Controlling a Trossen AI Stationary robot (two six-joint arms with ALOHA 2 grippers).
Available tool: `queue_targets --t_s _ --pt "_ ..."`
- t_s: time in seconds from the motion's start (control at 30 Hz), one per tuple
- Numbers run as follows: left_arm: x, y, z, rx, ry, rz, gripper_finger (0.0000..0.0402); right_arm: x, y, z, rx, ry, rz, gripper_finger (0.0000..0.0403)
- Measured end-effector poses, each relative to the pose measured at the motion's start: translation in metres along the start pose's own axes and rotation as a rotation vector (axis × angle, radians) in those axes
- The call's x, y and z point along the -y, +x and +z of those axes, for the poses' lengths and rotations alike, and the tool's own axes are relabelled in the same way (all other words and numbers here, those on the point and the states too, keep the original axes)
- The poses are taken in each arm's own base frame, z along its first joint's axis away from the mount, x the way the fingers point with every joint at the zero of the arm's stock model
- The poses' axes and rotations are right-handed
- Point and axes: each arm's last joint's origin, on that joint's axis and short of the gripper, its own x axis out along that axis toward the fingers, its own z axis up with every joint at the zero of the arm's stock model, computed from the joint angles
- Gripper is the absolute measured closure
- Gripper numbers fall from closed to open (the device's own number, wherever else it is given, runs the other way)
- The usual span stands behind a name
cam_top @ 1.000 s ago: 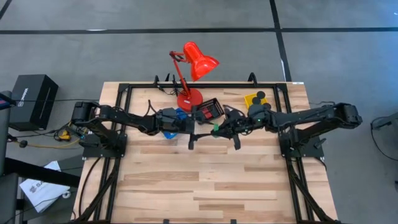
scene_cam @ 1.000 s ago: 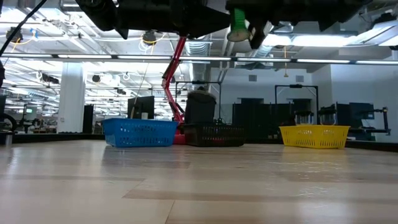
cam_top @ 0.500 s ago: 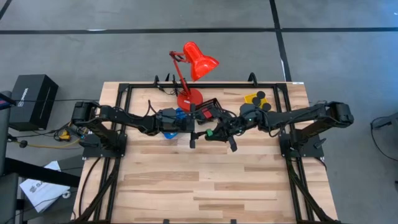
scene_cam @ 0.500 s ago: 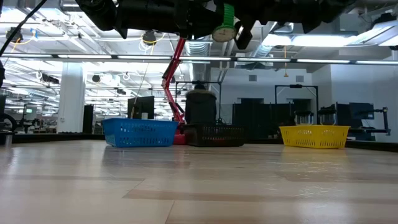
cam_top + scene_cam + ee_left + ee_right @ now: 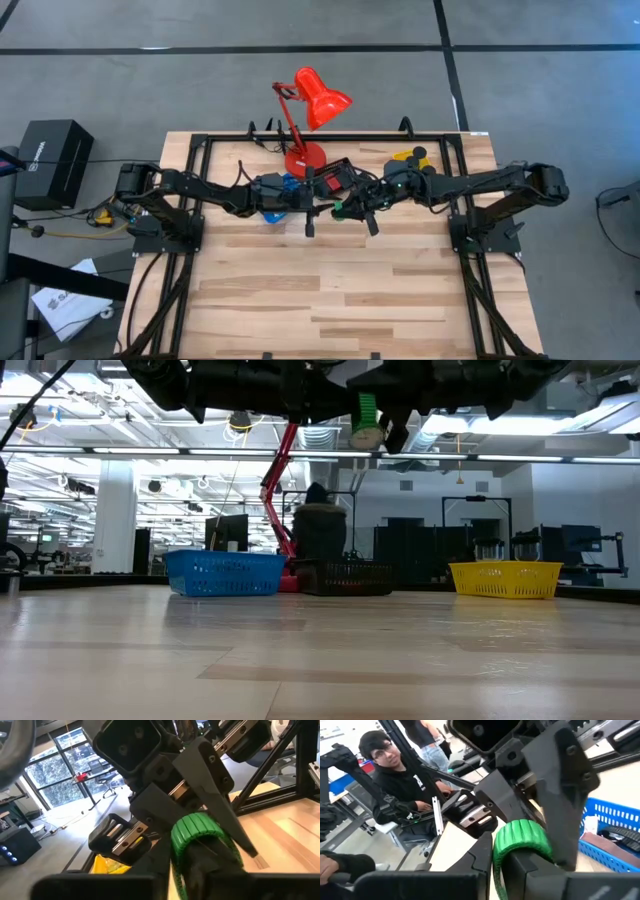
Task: Pick & Place Office items
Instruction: Put the green wristwatch into the blue bin
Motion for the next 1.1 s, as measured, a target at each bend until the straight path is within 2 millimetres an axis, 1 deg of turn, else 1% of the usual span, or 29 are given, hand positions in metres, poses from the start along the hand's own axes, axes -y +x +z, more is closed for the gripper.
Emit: queue_targets --t_s 0.07,0.23,0.37,0.5,0.6,0.7,0.83,0.93,1.03,1.1 --pt "0.0 0.0 -0.001 -0.008 0.0 0.002 0.0389 0.003 0.001 -0.001 0.0 0.003 -0.015 0.0377" --pt "-0.001 0.0 -0.003 -0.037 0.003 0.05 0.0391 0.01 0.004 -0.002 0.007 0.006 -0.033 0.0377" --pt "-0.001 0.0 -0.007 -0.088 0.008 0.086 0.0394 0.02 0.008 -0.007 -0.016 0.008 -0.06 0.0374" --pt "-0.003 0.0 -0.006 -0.103 0.013 0.142 0.0394 0.033 0.012 -0.018 -0.079 0.043 -0.113 0.0358" --pt "-0.003 0.0 -0.007 -0.119 0.015 0.143 0.0394 0.04 0.012 -0.019 -0.084 0.052 -0.131 0.0338" --pt "-0.002 -0.001 -0.01 -0.153 0.02 0.143 0.0394 0.047 0.009 -0.019 -0.097 0.06 -0.153 0.0316" --pt "-0.004 -0.003 -0.019 -0.263 0.039 0.218 0.0394 0.049 0.002 -0.015 -0.094 0.068 -0.176 0.0296" --pt "-0.006 -0.004 -0.025 -0.324 0.048 0.236 0.0395 0.047 -0.004 -0.01 -0.085 0.067 -0.178 0.0289" --pt "-0.005 -0.005 -0.025 -0.341 0.049 0.253 0.0395 0.046 -0.007 -0.011 -0.113 0.074 -0.191 0.0287" --pt "-0.006 -0.01 -0.023 -0.381 0.062 0.286 0.0395 0.046 -0.011 -0.013 -0.151 0.095 -0.205 0.0286"
